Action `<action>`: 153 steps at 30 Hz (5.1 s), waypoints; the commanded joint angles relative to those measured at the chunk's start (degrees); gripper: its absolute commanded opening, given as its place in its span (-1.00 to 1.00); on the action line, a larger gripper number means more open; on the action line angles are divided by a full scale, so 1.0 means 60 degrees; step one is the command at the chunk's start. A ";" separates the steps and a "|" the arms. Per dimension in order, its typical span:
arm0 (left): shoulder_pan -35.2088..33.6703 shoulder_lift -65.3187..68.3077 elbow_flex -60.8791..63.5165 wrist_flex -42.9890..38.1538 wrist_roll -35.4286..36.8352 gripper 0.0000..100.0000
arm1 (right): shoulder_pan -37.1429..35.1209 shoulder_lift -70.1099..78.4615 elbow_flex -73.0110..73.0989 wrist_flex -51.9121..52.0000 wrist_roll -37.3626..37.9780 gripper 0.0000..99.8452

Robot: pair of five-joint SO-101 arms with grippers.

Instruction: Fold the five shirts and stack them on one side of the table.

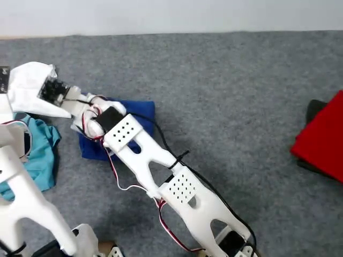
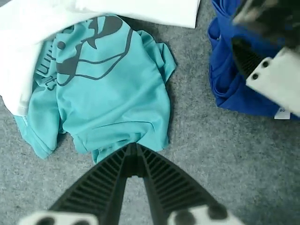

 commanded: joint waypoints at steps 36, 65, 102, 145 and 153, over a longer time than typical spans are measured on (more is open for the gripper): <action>-0.0029 -0.0293 0.0007 0.0161 -0.0073 -0.99 | -0.0711 0.0974 -0.2066 0.3553 -0.0527 -0.98; -0.0029 -0.0293 0.0300 0.0161 -0.0029 -0.99 | 0.2527 -0.0696 -0.1817 0.5560 -0.0908 -0.88; 0.0029 -0.0293 0.0315 -0.0220 -0.0015 -0.99 | 0.1780 -0.0755 0.2930 0.5531 -0.1480 -0.98; 0.0029 -0.0293 0.0315 -0.0176 -0.0015 -0.99 | 0.1399 -0.5956 0.7648 0.3070 -0.1480 -0.98; 0.0029 -0.0308 0.0300 -0.0015 -0.0015 -0.99 | 0.1546 -0.3861 0.7648 0.1575 -0.1509 -0.98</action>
